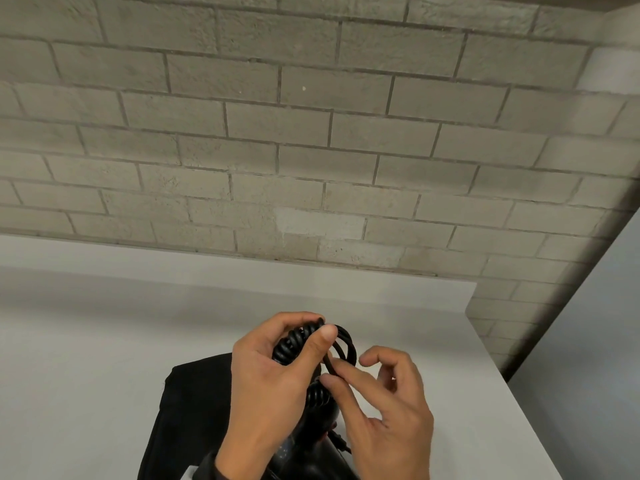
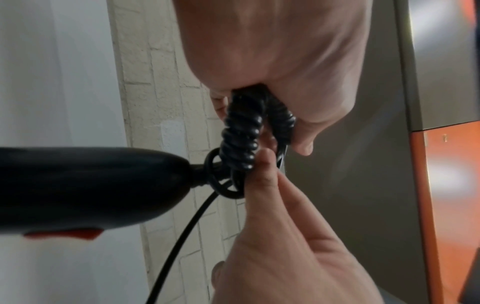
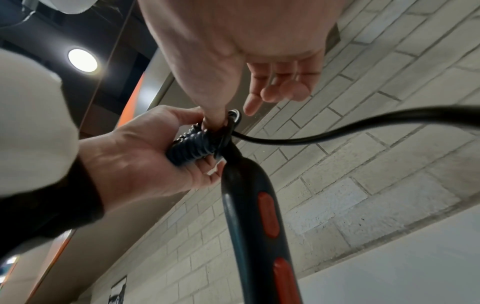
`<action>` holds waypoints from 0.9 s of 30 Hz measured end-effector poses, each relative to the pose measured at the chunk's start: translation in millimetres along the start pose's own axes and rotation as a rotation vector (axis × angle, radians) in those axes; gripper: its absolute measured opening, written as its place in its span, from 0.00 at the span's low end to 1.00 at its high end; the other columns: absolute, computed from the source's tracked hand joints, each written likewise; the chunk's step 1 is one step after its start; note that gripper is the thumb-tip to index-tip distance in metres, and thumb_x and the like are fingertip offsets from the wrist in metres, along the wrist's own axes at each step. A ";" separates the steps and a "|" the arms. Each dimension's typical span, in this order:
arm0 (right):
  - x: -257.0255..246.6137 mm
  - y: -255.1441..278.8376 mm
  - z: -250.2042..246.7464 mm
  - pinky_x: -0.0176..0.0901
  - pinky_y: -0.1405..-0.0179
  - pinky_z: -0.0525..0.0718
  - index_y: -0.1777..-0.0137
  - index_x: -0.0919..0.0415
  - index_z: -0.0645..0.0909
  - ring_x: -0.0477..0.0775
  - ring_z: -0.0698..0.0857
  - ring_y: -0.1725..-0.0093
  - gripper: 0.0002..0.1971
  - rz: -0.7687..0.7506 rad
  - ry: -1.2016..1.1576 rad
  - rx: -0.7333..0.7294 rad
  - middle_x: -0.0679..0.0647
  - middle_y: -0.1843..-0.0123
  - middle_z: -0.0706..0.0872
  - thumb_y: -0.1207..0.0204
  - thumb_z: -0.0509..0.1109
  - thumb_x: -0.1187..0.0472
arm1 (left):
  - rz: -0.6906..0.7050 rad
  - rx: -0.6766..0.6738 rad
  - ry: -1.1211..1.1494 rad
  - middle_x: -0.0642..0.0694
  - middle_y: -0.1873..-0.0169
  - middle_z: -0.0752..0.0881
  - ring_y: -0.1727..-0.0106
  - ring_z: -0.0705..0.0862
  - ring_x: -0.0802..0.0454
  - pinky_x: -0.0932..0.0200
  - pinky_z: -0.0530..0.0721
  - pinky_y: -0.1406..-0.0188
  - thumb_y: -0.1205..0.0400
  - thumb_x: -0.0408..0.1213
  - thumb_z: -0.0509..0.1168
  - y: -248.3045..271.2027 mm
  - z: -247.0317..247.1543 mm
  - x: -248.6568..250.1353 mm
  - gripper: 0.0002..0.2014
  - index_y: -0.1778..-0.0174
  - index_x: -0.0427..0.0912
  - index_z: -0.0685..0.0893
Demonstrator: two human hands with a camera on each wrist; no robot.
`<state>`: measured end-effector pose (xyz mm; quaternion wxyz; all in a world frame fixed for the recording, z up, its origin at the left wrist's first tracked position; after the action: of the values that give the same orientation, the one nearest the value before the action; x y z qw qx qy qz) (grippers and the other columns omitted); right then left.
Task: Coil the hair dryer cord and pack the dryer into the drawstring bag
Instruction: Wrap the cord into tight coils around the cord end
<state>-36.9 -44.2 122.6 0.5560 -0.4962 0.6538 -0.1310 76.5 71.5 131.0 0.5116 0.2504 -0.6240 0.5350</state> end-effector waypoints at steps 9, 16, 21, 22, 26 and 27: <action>16.6 -1.6 18.4 0.27 0.63 0.76 0.66 0.44 0.86 0.39 0.79 0.68 0.21 0.530 -0.355 -0.366 0.40 0.59 0.81 0.33 0.65 0.28 | 0.135 0.041 -0.154 0.56 0.57 0.91 0.53 0.90 0.57 0.69 0.86 0.56 0.32 0.58 0.76 -0.7 -5.6 0.7 0.14 0.54 0.59 0.89; 15.8 -2.4 18.1 0.39 0.52 0.81 0.63 0.55 0.88 0.47 0.85 0.61 0.14 0.589 -0.683 -0.587 0.47 0.63 0.87 0.36 0.74 0.44 | 0.273 -0.025 -0.228 0.54 0.64 0.85 0.62 0.86 0.51 0.69 0.82 0.60 0.25 0.53 0.72 1.6 -2.2 13.7 0.17 0.41 0.60 0.88; 14.2 5.9 3.1 0.38 0.52 0.88 0.57 0.44 0.90 0.50 0.91 0.56 0.12 0.519 -0.529 -0.338 0.51 0.58 0.93 0.25 0.74 0.66 | 0.338 -0.033 -0.281 0.60 0.59 0.87 0.58 0.87 0.49 0.60 0.85 0.61 0.24 0.51 0.70 -1.1 -1.0 16.6 0.11 0.46 0.59 0.88; 11.6 7.1 2.0 0.38 0.53 0.88 0.57 0.42 0.90 0.49 0.91 0.56 0.14 0.510 -0.513 -0.319 0.50 0.58 0.93 0.25 0.73 0.65 | 0.340 -0.027 -0.281 0.59 0.59 0.87 0.58 0.87 0.50 0.61 0.85 0.61 0.24 0.52 0.70 -0.7 -0.6 16.2 0.10 0.47 0.59 0.88; 9.9 13.0 12.6 0.42 0.56 0.88 0.58 0.56 0.90 0.58 0.91 0.59 0.11 0.694 -0.805 -0.375 0.59 0.66 0.91 0.37 0.84 0.52 | 0.339 -0.016 -0.316 0.58 0.58 0.86 0.53 0.88 0.57 0.71 0.82 0.57 0.24 0.53 0.69 0.1 -0.7 14.0 0.10 0.50 0.56 0.87; 11.3 20.9 21.8 0.46 0.58 0.89 0.60 0.63 0.90 0.63 0.90 0.62 0.20 0.816 -1.019 -0.435 0.61 0.71 0.87 0.48 0.88 0.51 | 0.333 -0.012 -0.325 0.57 0.57 0.87 0.53 0.87 0.57 0.72 0.81 0.56 0.24 0.53 0.69 -0.1 -1.4 13.2 0.10 0.50 0.56 0.86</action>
<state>-27.5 -35.0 93.1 0.6867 -0.3105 0.4567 0.4728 72.5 75.8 142.9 0.3106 0.2236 -0.7341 0.5609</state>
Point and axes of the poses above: each hand's wrist, its own y-axis away from the middle knuckle, its own z-axis out of the palm, x = y × z, the point moved 9 cm from there along -y, towards the middle knuckle
